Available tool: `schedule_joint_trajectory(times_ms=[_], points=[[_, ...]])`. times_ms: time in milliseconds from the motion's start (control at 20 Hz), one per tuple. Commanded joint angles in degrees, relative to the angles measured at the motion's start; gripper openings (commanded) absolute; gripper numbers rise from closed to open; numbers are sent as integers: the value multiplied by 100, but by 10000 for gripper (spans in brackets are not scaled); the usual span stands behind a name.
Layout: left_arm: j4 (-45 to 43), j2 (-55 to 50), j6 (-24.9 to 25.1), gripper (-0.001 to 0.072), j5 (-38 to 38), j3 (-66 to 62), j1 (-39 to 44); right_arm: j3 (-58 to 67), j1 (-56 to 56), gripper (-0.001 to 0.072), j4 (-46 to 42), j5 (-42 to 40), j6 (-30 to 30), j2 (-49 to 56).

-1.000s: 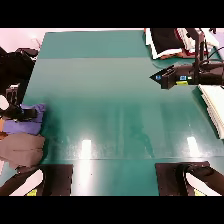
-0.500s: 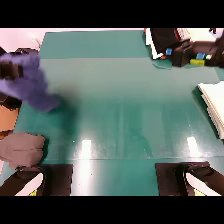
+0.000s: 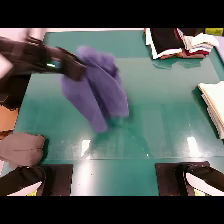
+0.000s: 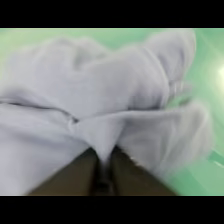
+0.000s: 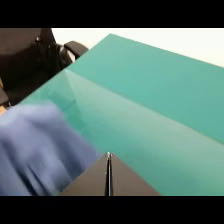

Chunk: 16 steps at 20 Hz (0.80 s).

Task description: Fold the shirts.

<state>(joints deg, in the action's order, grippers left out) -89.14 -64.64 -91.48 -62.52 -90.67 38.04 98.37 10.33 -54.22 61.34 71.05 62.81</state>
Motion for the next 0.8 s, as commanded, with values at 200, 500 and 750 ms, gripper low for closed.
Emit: schedule_joint_trajectory(times_ms=[200,500,750], points=[[715,-1519,-170,600,584,-33,-326,337,-247,14,7,577,7,221],[1781,-2179,-13,600,210,37,-1840,-284,-846,15,17,715,7,-166],[1930,-2955,267,600,-616,39,-1856,-1462,-984,15,13,323,7,-645]])
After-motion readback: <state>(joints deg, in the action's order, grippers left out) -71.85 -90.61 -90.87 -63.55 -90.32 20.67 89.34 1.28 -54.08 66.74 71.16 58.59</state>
